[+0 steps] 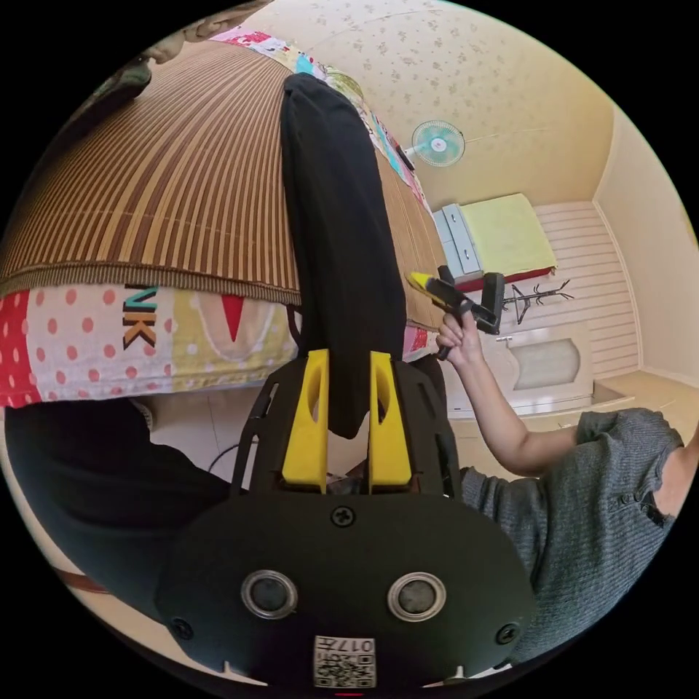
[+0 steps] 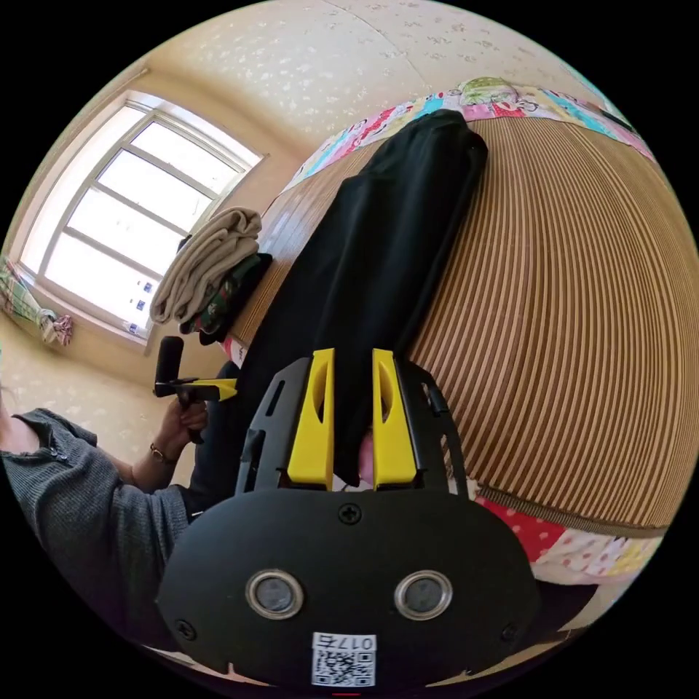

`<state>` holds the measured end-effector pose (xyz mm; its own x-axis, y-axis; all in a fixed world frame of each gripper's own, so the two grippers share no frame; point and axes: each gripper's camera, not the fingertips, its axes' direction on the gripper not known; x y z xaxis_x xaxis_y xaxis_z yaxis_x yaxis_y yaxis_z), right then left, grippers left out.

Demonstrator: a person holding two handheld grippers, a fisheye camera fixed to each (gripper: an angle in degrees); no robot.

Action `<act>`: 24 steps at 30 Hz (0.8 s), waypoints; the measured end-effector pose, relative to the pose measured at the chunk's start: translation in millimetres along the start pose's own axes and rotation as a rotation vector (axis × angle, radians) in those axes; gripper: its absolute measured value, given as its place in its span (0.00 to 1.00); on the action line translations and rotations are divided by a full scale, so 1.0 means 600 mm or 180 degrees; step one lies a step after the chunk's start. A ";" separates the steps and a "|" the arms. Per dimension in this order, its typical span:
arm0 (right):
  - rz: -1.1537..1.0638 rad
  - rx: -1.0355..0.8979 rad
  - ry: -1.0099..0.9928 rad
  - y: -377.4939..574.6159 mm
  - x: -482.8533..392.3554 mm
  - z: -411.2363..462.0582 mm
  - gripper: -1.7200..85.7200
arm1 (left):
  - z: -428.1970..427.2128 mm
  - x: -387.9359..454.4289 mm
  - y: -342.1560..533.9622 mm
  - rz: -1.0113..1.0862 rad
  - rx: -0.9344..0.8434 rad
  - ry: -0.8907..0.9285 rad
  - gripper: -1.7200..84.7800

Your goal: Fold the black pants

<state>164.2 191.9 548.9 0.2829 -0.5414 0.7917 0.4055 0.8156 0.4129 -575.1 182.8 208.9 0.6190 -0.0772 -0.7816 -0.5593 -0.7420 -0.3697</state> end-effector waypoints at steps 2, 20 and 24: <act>0.0217 0.0268 -0.0058 0.056 0.006 -0.005 0.11 | 0.026 0.002 -0.014 -0.0006 -0.0151 -0.0199 0.12; 0.0377 0.0859 -0.1166 0.062 0.118 -0.150 0.03 | -0.040 0.071 -0.003 0.0069 0.0655 0.0751 0.06; 0.0373 0.0841 -0.1199 0.071 0.117 -0.156 0.03 | -0.009 0.095 -0.002 0.0224 0.0369 0.0256 0.05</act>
<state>282.6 169.8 580.0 -0.0413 -0.3707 0.9278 0.1408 0.9172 0.3727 -536.3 175.4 167.7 0.6157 -0.1829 -0.7665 -0.6598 -0.6514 -0.3745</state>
